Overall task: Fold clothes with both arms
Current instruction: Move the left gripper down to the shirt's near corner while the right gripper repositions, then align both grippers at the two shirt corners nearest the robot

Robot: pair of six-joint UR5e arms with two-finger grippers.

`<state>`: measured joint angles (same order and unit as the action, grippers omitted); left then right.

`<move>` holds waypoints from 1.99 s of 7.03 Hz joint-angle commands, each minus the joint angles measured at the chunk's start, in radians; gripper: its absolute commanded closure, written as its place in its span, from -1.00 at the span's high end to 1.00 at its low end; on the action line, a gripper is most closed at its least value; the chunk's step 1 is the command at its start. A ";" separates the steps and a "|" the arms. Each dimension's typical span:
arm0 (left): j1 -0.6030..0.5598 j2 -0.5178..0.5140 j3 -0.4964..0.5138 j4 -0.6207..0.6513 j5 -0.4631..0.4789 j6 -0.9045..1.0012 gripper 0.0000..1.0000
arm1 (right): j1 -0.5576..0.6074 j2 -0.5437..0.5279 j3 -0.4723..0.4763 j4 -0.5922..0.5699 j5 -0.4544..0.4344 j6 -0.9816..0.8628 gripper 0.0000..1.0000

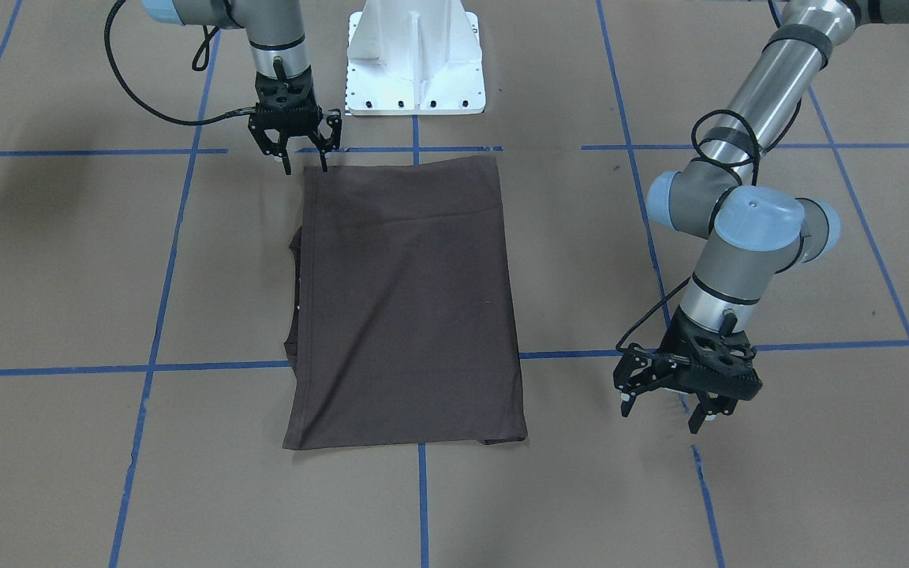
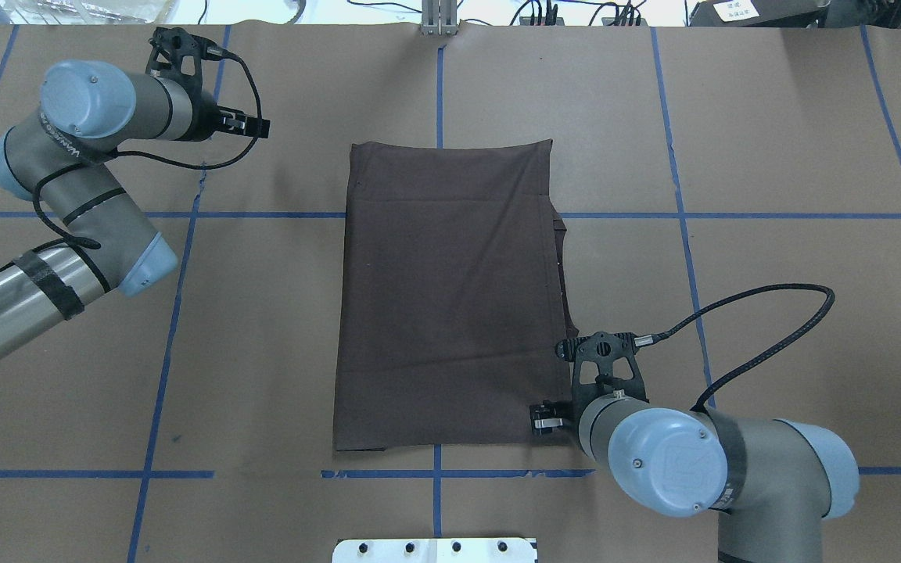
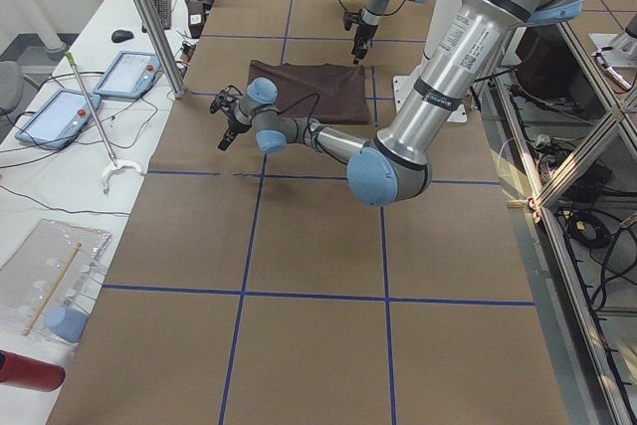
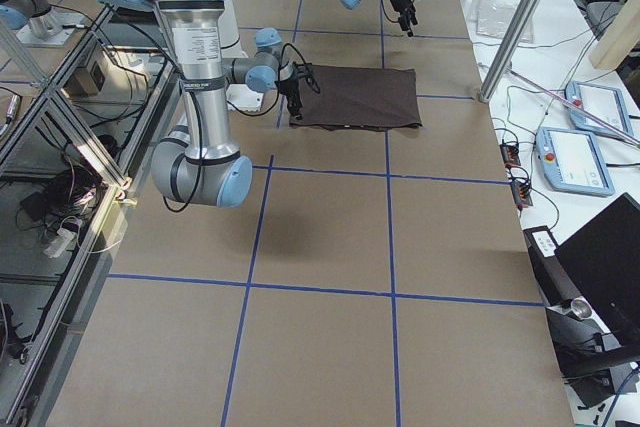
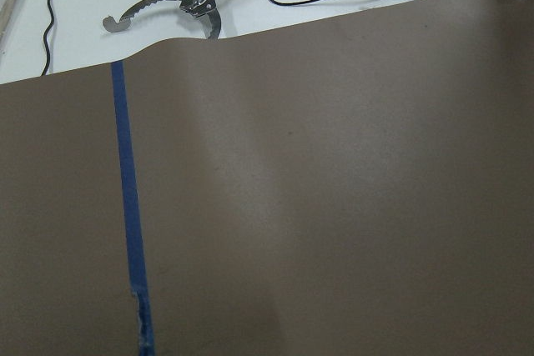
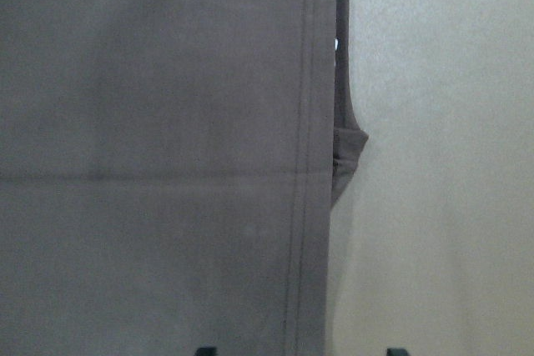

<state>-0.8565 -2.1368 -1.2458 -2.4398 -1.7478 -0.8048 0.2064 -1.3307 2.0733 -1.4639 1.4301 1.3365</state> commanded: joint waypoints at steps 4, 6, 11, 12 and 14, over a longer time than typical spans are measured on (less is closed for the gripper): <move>0.315 0.346 -0.586 0.042 0.081 -0.558 1.00 | 0.051 -0.139 0.060 0.355 -0.003 0.093 1.00; 0.544 0.422 -0.684 0.044 0.300 -0.831 0.92 | 0.060 -0.140 0.057 0.355 -0.003 0.099 1.00; 0.732 0.385 -0.623 0.050 0.505 -1.066 0.24 | 0.070 -0.137 0.057 0.355 -0.007 0.099 1.00; 0.732 0.355 -0.585 0.048 0.505 -1.067 0.24 | 0.070 -0.137 0.059 0.355 -0.007 0.099 1.00; 0.735 0.348 -0.570 0.048 0.505 -1.067 0.24 | 0.073 -0.137 0.059 0.355 -0.007 0.099 1.00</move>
<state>-0.1237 -1.7840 -1.8263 -2.3913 -1.2434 -1.8706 0.2777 -1.4680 2.1320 -1.1091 1.4235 1.4358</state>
